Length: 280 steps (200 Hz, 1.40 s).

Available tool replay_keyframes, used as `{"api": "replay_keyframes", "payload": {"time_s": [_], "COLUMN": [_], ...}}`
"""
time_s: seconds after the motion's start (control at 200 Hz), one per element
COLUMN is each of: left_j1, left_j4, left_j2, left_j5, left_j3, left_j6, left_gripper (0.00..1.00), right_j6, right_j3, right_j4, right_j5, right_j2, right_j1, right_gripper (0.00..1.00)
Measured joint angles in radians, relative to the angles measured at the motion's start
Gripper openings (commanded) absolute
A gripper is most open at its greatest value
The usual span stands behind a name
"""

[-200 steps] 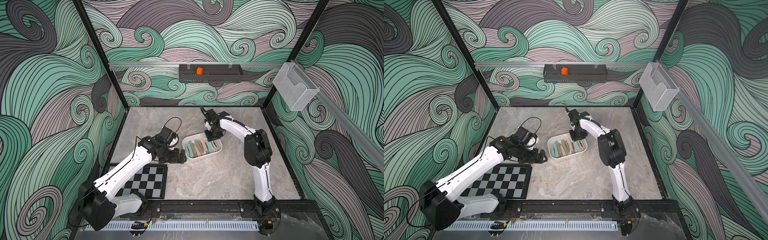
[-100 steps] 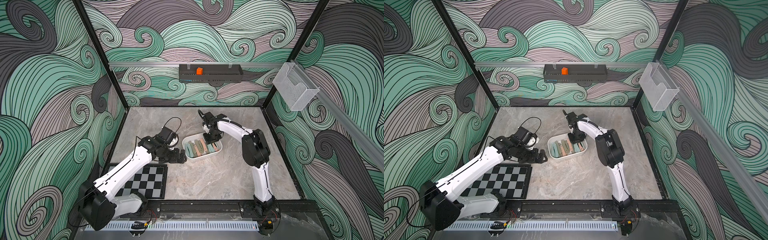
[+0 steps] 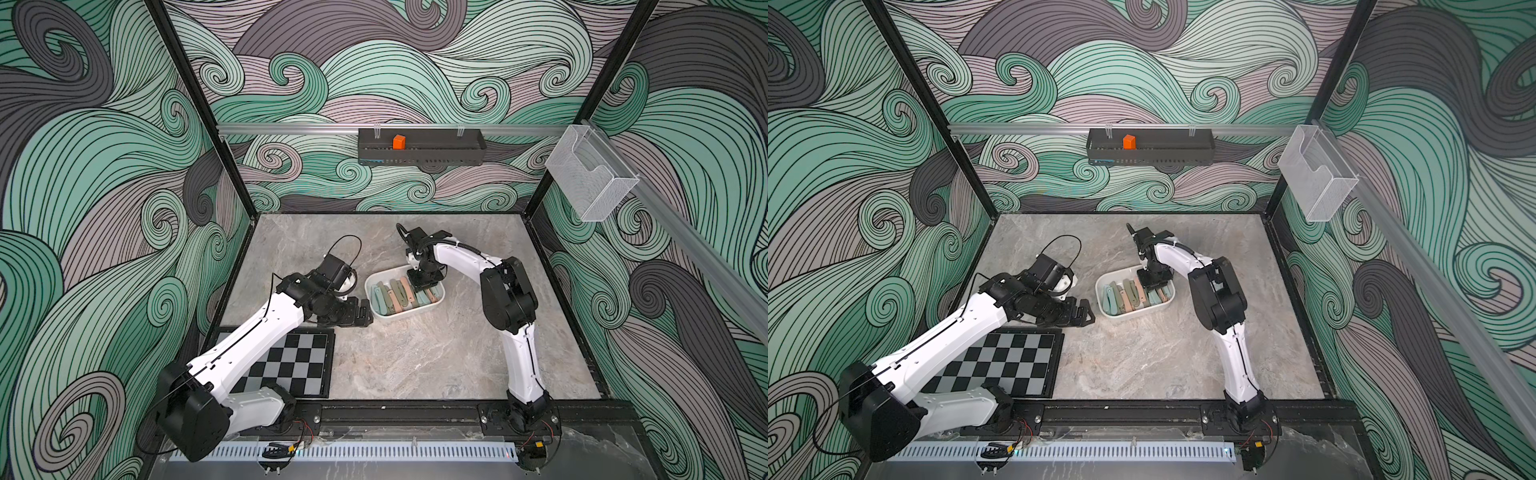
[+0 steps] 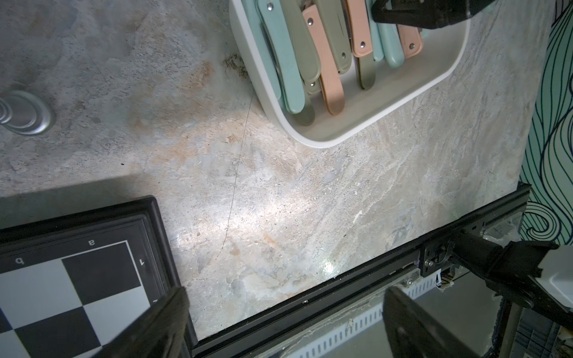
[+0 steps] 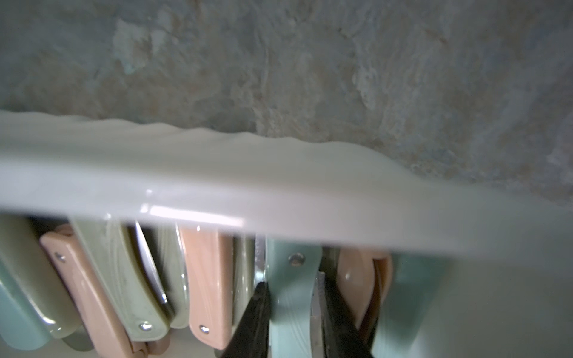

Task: Take the fruit knife out of the storage box
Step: Pick up the fruit knife from the storage box, then place the fruit knife at the center of the board.

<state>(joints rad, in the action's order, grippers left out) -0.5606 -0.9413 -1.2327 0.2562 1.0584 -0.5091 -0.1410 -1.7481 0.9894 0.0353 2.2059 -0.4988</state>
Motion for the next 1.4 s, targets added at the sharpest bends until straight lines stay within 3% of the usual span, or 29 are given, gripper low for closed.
{"api": "replay_keyframes", "payload": {"time_s": [0.515,0.981,1.171,1.401], "left_j1": [0.0,0.0,0.0,-0.013], "left_j4": [0.0,-0.004,-0.003,-0.002], "left_j2": [-0.01,-0.125,-0.207,-0.322], "left_j5": [0.002,0.006,0.022,0.047], "left_j3": [0.011,0.163,0.227,0.34], "left_j6": [0.001,0.042,0.056,0.069], "left_gripper": [0.99,0.99,0.99,0.99], "right_j6": [0.0,0.001,0.001,-0.001], "right_j3": [-0.001,-0.035,-0.037,-0.041], "right_j4": [0.001,0.011,0.017,0.018], "right_j5": [0.037,0.041,0.041,0.035], "right_j2": [-0.058,-0.108,-0.138,-0.162], "right_j1": [-0.001,0.011,0.075,0.231], "right_gripper": [0.16,0.14,0.14,0.14]}}
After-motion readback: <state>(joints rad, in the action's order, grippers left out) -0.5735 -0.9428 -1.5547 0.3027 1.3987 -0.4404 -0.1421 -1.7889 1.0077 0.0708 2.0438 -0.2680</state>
